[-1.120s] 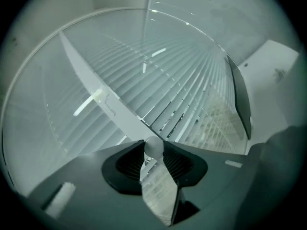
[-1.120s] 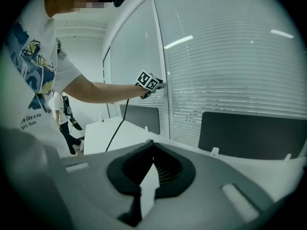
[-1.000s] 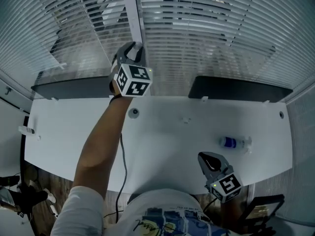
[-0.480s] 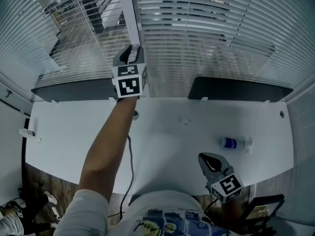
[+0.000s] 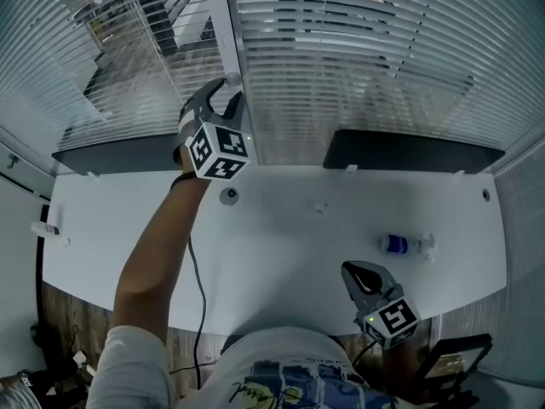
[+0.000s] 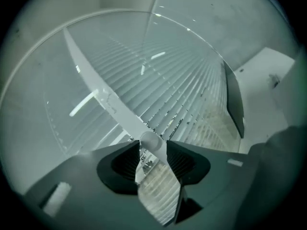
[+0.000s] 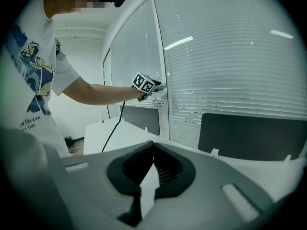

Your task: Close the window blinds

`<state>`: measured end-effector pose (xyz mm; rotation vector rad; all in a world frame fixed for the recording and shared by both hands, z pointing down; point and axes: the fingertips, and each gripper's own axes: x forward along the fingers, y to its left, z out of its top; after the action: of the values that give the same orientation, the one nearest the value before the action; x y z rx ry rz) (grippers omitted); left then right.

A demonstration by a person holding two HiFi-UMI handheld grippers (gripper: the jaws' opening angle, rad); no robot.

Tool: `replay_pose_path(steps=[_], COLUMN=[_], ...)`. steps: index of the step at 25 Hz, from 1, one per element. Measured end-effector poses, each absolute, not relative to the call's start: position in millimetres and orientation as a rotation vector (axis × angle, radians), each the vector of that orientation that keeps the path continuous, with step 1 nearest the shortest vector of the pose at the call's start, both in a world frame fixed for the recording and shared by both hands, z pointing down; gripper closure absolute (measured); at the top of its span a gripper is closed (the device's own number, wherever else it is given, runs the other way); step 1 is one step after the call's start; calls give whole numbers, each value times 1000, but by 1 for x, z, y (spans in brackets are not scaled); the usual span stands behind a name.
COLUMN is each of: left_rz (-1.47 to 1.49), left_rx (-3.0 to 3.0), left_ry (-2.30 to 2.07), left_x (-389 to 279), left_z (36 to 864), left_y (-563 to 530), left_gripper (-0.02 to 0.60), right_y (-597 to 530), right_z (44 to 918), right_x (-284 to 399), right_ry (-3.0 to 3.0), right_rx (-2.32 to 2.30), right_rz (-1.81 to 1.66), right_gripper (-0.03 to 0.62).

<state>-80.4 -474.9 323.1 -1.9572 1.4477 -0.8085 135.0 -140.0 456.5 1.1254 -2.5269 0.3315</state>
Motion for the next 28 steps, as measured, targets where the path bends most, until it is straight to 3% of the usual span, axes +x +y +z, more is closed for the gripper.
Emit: replay_pose_path(steps=[5,12,17,28], left_rz=[-1026,-1161,-1169,-1115], left_rx=[-1724,-1547,-1481,-1529], left_ry=[1202,1003,961,1053], left_x=[-80,-73,-72,-65], left_z=[326,335,330,326], left_y=[-483,-494,-495,-495], left_gripper=[379,394,446,454], right_y=[-139,-141,-139,-140], right_z=[456,457,460,458], right_x=[135,136,139,137], right_ry=[-2520,-2521,-2513,-2510], right_rx=[1128,1138,1145,1132], right_rz=[335,333,348,345], right_gripper=[592,592,591,592])
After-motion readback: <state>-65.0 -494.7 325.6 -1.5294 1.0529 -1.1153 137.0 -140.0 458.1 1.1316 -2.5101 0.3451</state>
